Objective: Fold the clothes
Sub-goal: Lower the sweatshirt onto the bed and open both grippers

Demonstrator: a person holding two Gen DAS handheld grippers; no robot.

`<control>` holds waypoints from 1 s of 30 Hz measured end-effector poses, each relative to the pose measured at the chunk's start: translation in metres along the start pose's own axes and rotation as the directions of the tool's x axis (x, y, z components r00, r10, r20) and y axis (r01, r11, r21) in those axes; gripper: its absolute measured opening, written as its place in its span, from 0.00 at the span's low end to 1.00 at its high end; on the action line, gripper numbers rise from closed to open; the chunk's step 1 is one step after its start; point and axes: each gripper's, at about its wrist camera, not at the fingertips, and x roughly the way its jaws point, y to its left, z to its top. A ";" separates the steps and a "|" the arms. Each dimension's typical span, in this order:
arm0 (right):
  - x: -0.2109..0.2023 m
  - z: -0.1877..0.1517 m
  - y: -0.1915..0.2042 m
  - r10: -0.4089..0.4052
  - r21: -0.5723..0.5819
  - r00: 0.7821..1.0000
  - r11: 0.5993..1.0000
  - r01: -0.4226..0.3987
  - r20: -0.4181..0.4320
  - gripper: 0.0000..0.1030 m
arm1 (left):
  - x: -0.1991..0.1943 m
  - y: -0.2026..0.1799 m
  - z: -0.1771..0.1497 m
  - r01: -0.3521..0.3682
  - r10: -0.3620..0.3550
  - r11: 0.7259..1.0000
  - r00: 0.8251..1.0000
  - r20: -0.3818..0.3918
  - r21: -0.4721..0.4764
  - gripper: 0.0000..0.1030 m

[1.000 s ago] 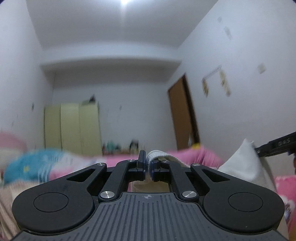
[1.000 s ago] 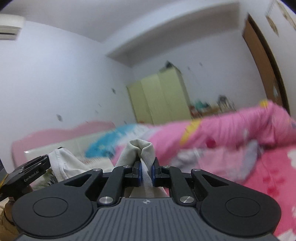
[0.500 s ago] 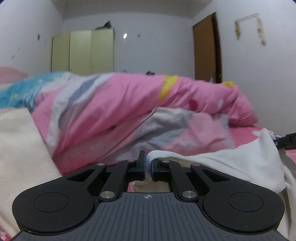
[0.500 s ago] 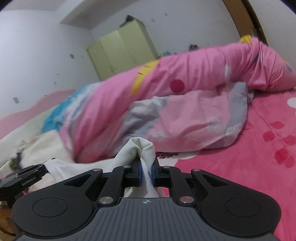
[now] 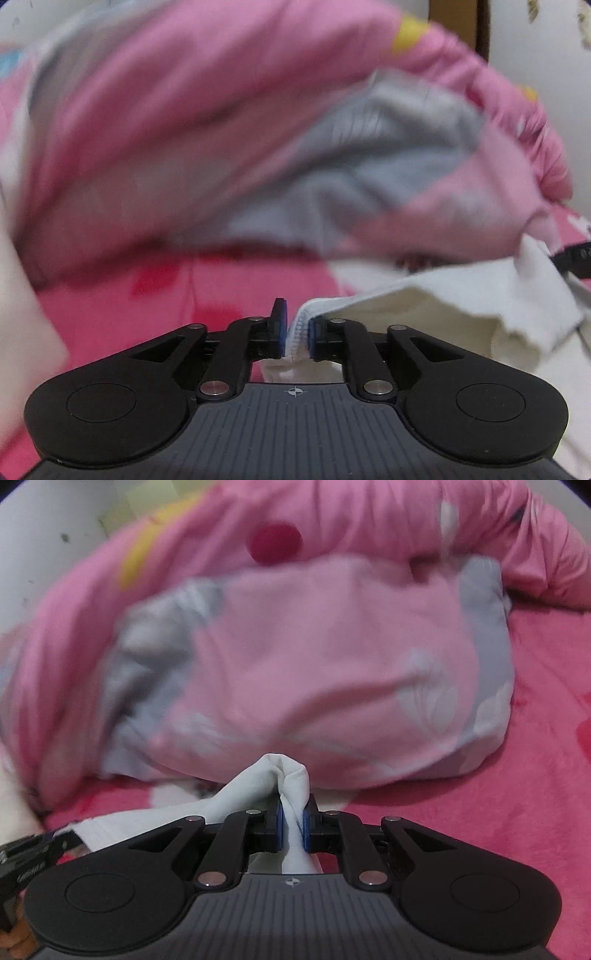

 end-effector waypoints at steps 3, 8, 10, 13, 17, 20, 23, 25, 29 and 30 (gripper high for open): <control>0.014 -0.005 -0.001 -0.028 -0.012 1.000 1.000 0.028 -0.012 0.11 | -0.008 0.007 -0.003 0.003 -0.003 0.999 1.000 0.003 -0.039 0.29; 0.014 -0.006 0.001 -0.060 -0.029 0.998 0.998 0.059 -0.029 0.21 | -0.027 0.017 -0.003 0.010 -0.008 0.995 1.000 0.022 -0.103 0.48; 0.004 -0.004 0.003 -0.089 -0.031 0.996 0.996 0.089 -0.024 0.35 | -0.038 0.018 -0.001 0.018 -0.016 0.994 1.000 0.022 -0.111 0.52; -0.021 0.000 0.000 -0.086 -0.011 0.996 0.996 0.086 0.001 0.41 | -0.059 0.015 -0.004 0.026 -0.025 0.996 1.000 0.017 -0.085 0.58; -0.065 0.003 -0.005 -0.025 0.032 0.999 0.999 0.025 0.021 0.41 | -0.090 0.008 -0.014 0.053 -0.054 0.997 0.999 -0.003 -0.057 0.61; -0.103 -0.004 -0.003 0.039 0.038 0.999 0.998 -0.040 0.008 0.43 | -0.117 -0.004 -0.024 0.100 -0.100 0.995 0.995 -0.009 -0.006 0.64; -0.142 -0.024 0.008 0.101 0.003 0.994 0.995 -0.101 -0.030 0.57 | -0.143 -0.018 -0.038 0.137 -0.137 0.988 0.991 -0.003 0.070 0.68; -0.165 -0.043 0.018 0.137 -0.050 0.988 0.989 -0.141 -0.064 0.62 | -0.156 -0.030 -0.050 0.155 -0.156 0.980 0.988 0.000 0.127 0.70; -0.202 -0.092 0.046 0.148 -0.198 0.978 0.964 -0.175 -0.145 0.64 | -0.166 -0.057 -0.073 0.157 -0.158 0.953 0.987 -0.014 0.258 0.71; -0.209 -0.106 0.053 0.132 -0.243 0.979 0.955 -0.168 -0.157 0.64 | -0.166 -0.063 -0.075 0.146 -0.147 0.945 0.989 -0.017 0.294 0.71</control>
